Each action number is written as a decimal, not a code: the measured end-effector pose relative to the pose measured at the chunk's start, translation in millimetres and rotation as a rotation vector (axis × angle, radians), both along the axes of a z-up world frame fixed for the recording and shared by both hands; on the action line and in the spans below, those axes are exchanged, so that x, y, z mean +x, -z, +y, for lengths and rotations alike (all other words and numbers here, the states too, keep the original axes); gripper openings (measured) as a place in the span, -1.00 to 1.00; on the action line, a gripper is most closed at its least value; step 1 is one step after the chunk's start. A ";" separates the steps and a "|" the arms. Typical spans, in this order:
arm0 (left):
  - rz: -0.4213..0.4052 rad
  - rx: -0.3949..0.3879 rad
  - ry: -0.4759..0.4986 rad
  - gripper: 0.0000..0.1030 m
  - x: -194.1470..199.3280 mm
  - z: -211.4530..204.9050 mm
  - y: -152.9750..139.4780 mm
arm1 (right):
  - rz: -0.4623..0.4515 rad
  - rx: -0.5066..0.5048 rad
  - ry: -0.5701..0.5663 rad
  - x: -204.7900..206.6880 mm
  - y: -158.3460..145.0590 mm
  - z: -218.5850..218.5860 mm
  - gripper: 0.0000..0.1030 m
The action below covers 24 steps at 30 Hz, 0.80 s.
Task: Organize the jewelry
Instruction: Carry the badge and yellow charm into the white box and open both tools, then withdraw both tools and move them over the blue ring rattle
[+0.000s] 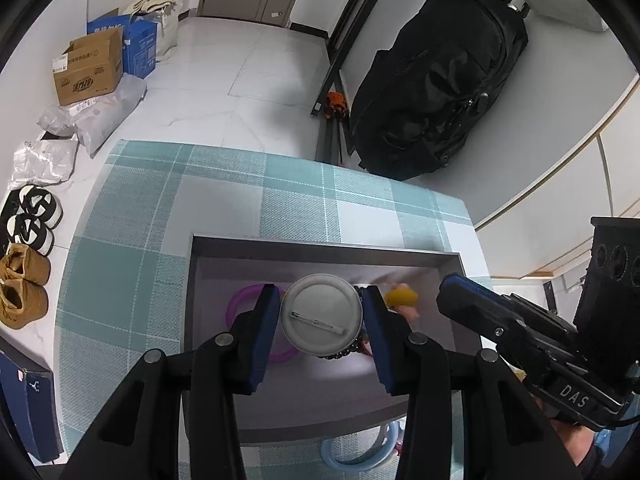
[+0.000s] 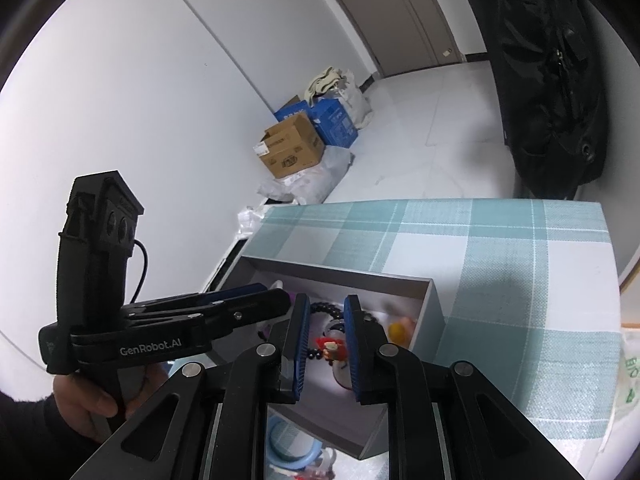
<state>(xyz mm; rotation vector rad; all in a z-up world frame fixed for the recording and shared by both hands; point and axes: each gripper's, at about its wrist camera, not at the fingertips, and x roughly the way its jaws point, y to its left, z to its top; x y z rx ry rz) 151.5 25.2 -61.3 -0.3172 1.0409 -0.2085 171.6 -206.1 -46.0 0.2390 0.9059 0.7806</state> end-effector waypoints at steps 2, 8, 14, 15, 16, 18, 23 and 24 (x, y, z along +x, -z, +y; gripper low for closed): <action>0.000 0.006 0.007 -0.27 -0.5 -1.7 -1.3 | -0.023 -0.009 0.009 -3.0 -2.7 -1.1 -0.32; -0.034 0.014 0.026 0.07 -7.6 -6.3 -10.8 | -0.093 -0.003 0.079 -11.0 -15.6 -12.6 0.39; -0.077 0.030 0.050 0.12 -15.9 -11.8 -20.8 | -0.096 0.001 0.126 -13.4 -21.2 -21.4 0.52; -0.085 0.032 0.053 0.12 -18.0 -12.2 -22.6 | -0.098 -0.004 0.128 -14.4 -22.2 -21.5 0.57; -0.097 0.027 0.056 0.12 -20.4 -12.2 -24.7 | -0.102 -0.010 0.132 -15.2 -22.9 -21.3 0.64; -0.114 0.014 0.066 0.13 -24.8 -12.2 -28.1 | -0.111 -0.024 0.143 -17.9 -24.9 -21.9 0.69; -0.152 0.012 0.063 0.13 -37.2 -13.1 -33.3 | -0.118 -0.047 0.157 -25.7 -23.8 -22.3 0.86; -0.160 0.011 0.071 0.13 -40.8 -13.5 -34.3 | -0.123 -0.057 0.159 -28.5 -23.7 -21.6 0.87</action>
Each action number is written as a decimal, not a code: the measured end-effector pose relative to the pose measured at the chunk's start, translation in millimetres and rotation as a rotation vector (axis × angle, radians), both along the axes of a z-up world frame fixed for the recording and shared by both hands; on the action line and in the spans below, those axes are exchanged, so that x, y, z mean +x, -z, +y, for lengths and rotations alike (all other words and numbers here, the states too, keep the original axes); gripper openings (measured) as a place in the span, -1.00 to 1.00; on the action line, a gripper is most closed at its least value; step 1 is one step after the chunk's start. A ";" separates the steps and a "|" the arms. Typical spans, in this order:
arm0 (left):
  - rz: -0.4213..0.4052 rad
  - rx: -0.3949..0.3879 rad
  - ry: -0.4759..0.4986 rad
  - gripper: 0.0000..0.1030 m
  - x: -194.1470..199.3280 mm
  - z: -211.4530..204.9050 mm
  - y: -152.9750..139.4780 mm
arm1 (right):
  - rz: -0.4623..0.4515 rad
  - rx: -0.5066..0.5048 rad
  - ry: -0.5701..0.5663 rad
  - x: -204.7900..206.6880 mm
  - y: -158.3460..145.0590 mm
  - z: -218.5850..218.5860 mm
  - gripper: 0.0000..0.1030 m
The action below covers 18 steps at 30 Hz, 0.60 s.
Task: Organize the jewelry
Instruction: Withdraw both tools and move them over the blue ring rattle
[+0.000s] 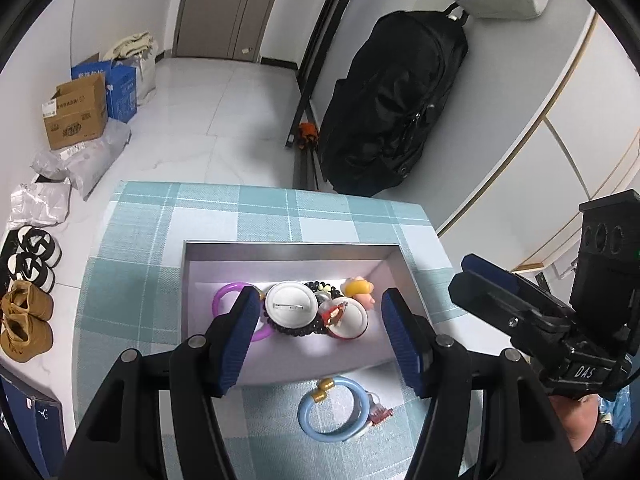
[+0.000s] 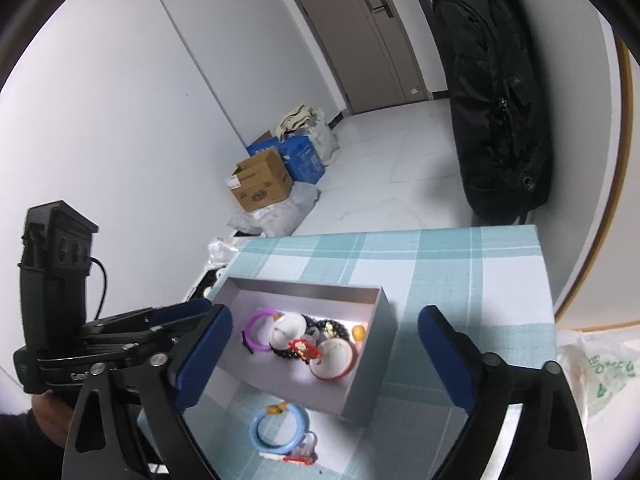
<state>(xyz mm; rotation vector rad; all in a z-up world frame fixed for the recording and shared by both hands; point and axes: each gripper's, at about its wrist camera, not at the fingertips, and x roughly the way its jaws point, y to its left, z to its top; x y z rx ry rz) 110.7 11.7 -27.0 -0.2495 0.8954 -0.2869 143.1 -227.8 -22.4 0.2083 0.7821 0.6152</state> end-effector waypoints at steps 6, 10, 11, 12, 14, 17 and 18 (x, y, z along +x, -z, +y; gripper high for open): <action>-0.034 0.006 -0.004 0.14 -16.9 2.7 -0.2 | 0.000 -0.051 -0.004 -17.9 1.9 0.2 0.91; -0.032 0.028 -0.009 0.15 -29.2 5.9 6.5 | 0.018 -0.076 -0.004 -29.8 7.1 1.9 0.91; -0.028 0.036 -0.010 0.25 -32.8 7.0 8.6 | 0.026 -0.080 -0.006 -32.3 9.3 2.2 0.91; -0.023 0.041 -0.012 0.32 -37.2 8.9 11.8 | 0.035 -0.086 -0.008 -34.9 11.4 2.4 0.91; -0.022 0.048 -0.017 0.40 -44.2 11.9 14.4 | 0.051 -0.101 -0.016 -40.3 16.4 4.2 0.91; 0.010 0.057 -0.014 0.42 -49.8 15.7 21.9 | 0.073 -0.141 -0.042 -47.1 25.3 11.2 0.91; 0.024 0.052 -0.012 0.42 -50.7 16.5 24.3 | 0.078 -0.148 -0.054 -48.9 26.5 13.8 0.91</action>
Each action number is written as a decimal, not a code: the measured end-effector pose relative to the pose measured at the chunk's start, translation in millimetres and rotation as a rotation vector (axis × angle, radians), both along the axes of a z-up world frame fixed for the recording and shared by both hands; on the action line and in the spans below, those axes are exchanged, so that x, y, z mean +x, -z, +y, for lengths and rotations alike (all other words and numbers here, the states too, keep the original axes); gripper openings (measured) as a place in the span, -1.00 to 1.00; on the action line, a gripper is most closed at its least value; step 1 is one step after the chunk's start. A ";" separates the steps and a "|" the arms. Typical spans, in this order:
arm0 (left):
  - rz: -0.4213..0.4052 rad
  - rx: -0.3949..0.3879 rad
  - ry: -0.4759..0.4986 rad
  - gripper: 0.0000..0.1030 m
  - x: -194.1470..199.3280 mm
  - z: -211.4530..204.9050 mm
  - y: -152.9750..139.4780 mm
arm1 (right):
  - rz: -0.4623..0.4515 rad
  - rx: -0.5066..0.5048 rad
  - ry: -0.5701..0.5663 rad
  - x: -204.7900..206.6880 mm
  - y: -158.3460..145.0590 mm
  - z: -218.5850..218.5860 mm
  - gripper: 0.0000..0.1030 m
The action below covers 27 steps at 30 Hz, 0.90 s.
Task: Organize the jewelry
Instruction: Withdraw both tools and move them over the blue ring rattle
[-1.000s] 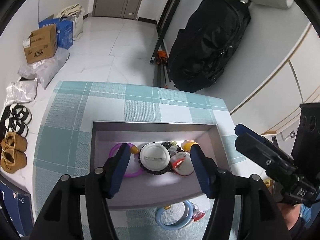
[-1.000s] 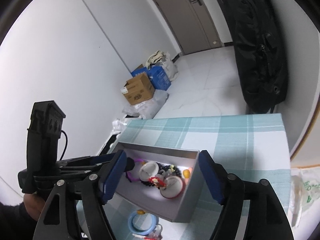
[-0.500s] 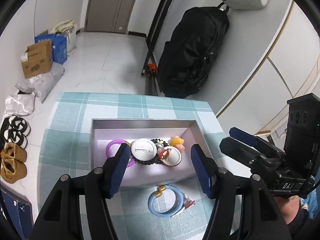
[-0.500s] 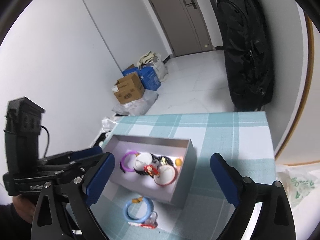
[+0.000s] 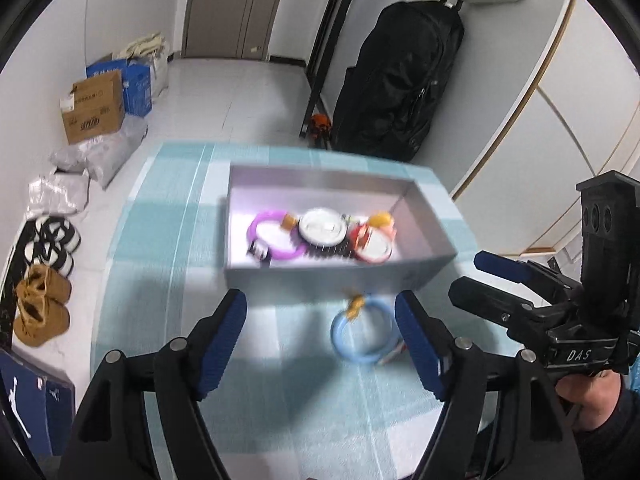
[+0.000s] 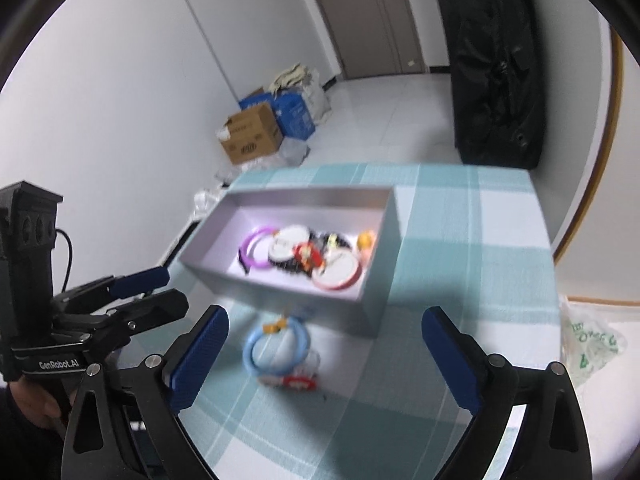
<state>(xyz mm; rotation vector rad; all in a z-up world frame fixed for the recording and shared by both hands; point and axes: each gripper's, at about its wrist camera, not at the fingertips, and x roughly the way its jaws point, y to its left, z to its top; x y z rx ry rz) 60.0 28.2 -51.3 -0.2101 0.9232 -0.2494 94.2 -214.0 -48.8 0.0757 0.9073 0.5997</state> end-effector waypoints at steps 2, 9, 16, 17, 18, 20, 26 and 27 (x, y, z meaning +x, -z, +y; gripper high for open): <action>0.028 -0.001 0.004 0.43 -1.2 0.8 5.1 | 0.008 -0.030 -0.027 -5.1 5.1 8.4 0.91; 0.084 0.011 0.007 0.43 -2.9 2.2 15.7 | 0.056 -0.098 -0.079 -15.1 24.0 21.3 0.90; 0.096 0.026 -0.008 0.43 -6.5 6.0 16.6 | 0.069 -0.148 -0.121 -25.4 34.8 27.5 0.87; 0.099 0.026 -0.010 0.43 -6.7 6.2 17.3 | 0.068 -0.153 -0.122 -26.4 36.4 28.2 0.86; 0.101 0.026 -0.012 0.43 -6.5 7.0 18.0 | 0.066 -0.159 -0.121 -27.5 37.2 28.9 0.85; 0.112 0.029 -0.016 0.43 -6.9 8.2 19.5 | 0.071 -0.156 -0.121 -29.1 38.1 30.2 0.77; 0.112 0.033 -0.026 0.43 -8.7 13.0 18.7 | 0.064 -0.198 -0.153 -29.3 43.6 41.8 0.23; 0.113 0.030 -0.030 0.43 -8.5 13.8 18.8 | 0.062 -0.205 -0.155 -29.3 44.8 43.6 0.15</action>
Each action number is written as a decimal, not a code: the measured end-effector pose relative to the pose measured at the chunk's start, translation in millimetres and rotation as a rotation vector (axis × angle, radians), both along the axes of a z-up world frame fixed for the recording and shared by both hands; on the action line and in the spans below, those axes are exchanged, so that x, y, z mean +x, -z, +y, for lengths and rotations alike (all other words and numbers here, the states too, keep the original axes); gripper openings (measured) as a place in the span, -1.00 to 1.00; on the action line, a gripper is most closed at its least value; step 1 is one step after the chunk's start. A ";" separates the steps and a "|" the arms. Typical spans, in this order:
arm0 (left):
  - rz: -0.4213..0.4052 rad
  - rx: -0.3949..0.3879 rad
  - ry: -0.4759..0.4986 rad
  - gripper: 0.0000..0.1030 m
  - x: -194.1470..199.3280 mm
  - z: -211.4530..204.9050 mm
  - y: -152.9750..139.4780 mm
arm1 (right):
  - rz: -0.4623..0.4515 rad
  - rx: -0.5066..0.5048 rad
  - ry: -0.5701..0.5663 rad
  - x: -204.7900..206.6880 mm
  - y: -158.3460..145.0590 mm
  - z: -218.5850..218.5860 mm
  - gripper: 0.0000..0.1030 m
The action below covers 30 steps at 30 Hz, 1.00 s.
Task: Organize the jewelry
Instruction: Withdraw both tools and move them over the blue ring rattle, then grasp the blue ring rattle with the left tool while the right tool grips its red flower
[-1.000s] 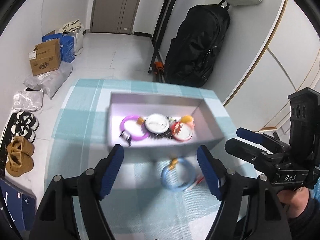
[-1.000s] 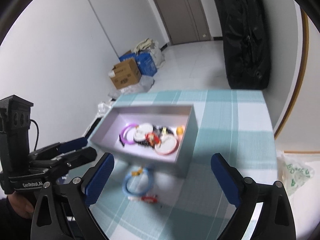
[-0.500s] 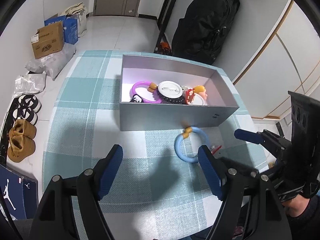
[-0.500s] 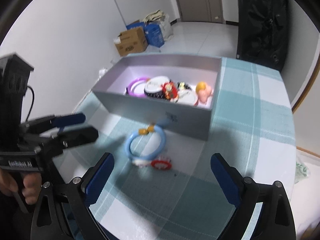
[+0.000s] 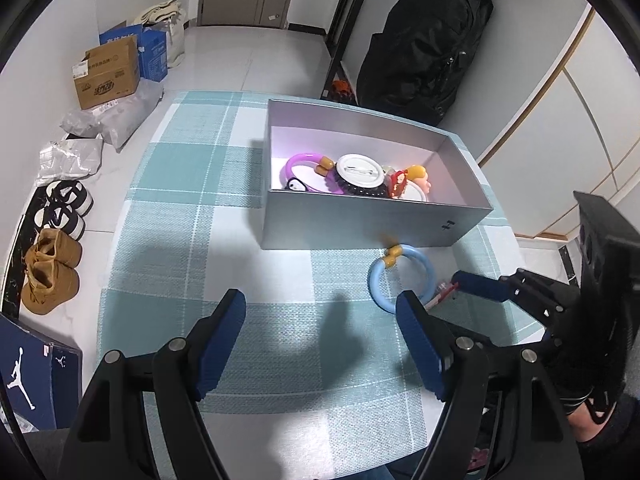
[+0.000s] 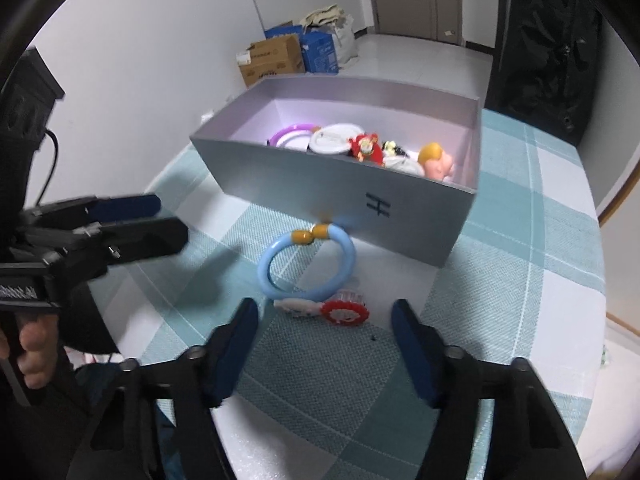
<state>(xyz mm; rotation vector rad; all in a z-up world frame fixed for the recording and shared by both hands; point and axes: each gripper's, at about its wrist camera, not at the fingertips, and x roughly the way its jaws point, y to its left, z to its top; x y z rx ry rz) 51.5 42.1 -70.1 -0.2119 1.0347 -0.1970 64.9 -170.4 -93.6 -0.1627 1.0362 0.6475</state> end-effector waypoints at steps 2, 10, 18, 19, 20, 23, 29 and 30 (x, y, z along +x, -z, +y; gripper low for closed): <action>0.004 -0.007 -0.005 0.43 0.5 1.7 0.6 | -0.007 -0.006 -0.017 -1.5 -0.1 2.3 -0.09; 0.013 -0.017 -0.011 0.43 2.3 3.0 1.2 | 0.013 0.015 -0.008 -2.6 -0.3 -4.1 -0.30; 0.027 -0.022 -0.013 0.43 4.2 1.9 2.5 | 0.058 0.055 0.015 -0.5 -0.3 -16.5 -0.62; 0.030 -0.028 -0.014 0.43 4.6 1.5 2.5 | 0.063 0.062 0.016 -0.4 -0.5 -17.2 -0.65; 0.033 -0.035 -0.014 0.43 5.2 0.6 2.7 | 0.064 0.068 0.018 -0.3 -0.5 -18.2 -0.66; 0.032 -0.033 -0.014 0.43 6.7 -2.7 1.8 | 0.072 0.075 0.031 2.0 -0.3 -19.0 -0.76; 0.026 -0.010 0.008 0.43 9.2 -14.0 2.8 | 0.060 0.121 0.051 4.4 -7.1 -26.9 -0.88; 0.025 -0.003 0.012 0.43 9.6 -16.0 2.9 | 0.056 0.121 0.053 4.2 -8.3 -28.0 -0.88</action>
